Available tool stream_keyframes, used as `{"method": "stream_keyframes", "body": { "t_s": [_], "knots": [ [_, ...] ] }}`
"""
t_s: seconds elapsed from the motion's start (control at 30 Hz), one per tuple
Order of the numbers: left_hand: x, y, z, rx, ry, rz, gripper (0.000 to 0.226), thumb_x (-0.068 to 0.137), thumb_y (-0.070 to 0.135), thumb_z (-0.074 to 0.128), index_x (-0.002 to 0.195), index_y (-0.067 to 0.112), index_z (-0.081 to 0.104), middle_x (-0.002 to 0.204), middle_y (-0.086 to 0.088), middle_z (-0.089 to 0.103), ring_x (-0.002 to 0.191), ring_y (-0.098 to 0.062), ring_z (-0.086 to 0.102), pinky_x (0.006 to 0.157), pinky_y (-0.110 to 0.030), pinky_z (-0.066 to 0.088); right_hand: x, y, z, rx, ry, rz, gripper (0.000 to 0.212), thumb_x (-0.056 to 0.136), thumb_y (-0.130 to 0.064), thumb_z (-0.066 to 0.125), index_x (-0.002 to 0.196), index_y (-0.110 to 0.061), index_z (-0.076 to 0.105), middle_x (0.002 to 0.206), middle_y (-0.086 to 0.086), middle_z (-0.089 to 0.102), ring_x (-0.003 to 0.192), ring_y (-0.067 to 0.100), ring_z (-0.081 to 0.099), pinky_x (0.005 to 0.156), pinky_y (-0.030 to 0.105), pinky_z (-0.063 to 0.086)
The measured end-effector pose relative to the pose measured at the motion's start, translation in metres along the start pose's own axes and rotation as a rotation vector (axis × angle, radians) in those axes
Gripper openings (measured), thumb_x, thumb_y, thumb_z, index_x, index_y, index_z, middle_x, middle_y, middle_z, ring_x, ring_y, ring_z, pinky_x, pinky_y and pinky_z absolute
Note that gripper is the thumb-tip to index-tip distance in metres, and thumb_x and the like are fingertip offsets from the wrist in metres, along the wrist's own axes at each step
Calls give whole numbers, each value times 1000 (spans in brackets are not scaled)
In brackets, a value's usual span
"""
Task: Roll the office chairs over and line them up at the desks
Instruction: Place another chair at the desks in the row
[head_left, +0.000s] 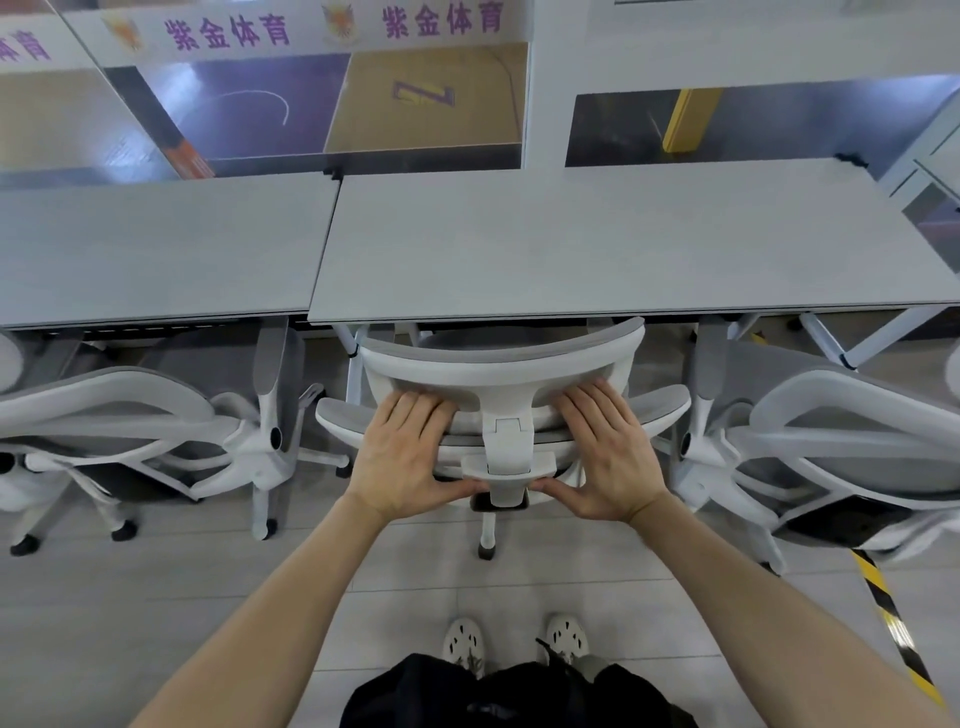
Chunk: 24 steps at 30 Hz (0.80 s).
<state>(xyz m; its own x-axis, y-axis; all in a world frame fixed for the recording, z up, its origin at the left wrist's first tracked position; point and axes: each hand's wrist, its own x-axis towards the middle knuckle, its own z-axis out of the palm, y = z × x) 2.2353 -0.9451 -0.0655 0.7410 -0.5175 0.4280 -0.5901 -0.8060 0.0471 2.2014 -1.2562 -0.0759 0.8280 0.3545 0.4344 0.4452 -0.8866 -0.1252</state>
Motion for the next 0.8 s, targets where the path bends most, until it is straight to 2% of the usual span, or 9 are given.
{"method": "stream_keyframes", "body": {
  "t_s": [0.23,0.63,0.8],
  "knots": [
    [0,-11,1,2,-27,-16,100,79,96,67,128,9,70,126,-7,65,115,-34,61,114,-48,44,6,-4,5,2,5,4,105,84,-82,73,144,3,62,145,18,63,139,42,57,132,56,32],
    [-2,-7,2,3,-13,-11,99,79,94,67,127,8,70,123,-7,65,111,-34,61,111,-48,45,2,-4,5,-4,-4,7,105,84,-82,73,144,3,63,145,18,62,140,42,57,131,58,33],
    [-3,-6,1,18,-53,-18,99,81,96,63,130,10,69,125,-7,64,113,-33,59,116,-49,43,1,-6,3,2,-27,11,106,86,-82,72,147,3,60,148,18,60,143,42,54,132,57,31]
  ]
}}
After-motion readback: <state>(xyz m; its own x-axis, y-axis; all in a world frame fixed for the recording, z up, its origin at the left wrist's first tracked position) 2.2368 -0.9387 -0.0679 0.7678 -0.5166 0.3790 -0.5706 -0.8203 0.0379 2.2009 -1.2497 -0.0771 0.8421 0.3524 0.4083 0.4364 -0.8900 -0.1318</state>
